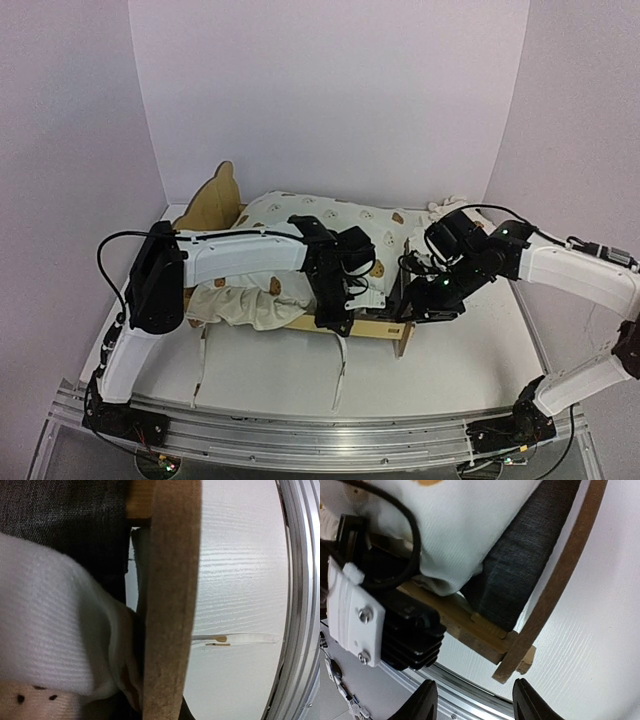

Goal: Set up the pet bed

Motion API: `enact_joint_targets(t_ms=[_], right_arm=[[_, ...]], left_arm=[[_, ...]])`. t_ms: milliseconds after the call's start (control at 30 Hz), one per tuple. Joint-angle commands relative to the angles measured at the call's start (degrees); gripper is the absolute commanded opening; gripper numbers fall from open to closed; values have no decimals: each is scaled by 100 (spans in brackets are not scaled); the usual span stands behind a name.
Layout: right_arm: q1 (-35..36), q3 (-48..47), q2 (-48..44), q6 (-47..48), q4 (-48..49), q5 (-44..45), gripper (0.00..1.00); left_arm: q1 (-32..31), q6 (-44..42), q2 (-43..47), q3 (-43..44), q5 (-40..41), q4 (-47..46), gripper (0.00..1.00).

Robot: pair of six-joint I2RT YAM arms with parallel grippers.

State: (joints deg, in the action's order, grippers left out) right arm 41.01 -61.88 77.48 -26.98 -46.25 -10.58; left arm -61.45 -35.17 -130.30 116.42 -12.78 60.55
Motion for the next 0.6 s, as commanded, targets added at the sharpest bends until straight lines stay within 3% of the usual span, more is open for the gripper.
enact_joint_targets(t_ms=[0,167,300,467,567], right_arm=[[-3,14,-681,414,51,-144,52],[3,262,-1301,737,429,-618,49],[129,1006,-1548,498,1887,-1078,47],[1128,1724,-1430,939,3685,-476,46],[1271,2337,-1403,873,4717,-40,46]], left_arm=[[27,626,215,1326,-215,749,0],[39,737,337,2068,-232,864,0],[37,838,569,2276,-298,675,0],[37,952,981,1964,-383,138,0],[36,969,1084,1920,-497,67,0]])
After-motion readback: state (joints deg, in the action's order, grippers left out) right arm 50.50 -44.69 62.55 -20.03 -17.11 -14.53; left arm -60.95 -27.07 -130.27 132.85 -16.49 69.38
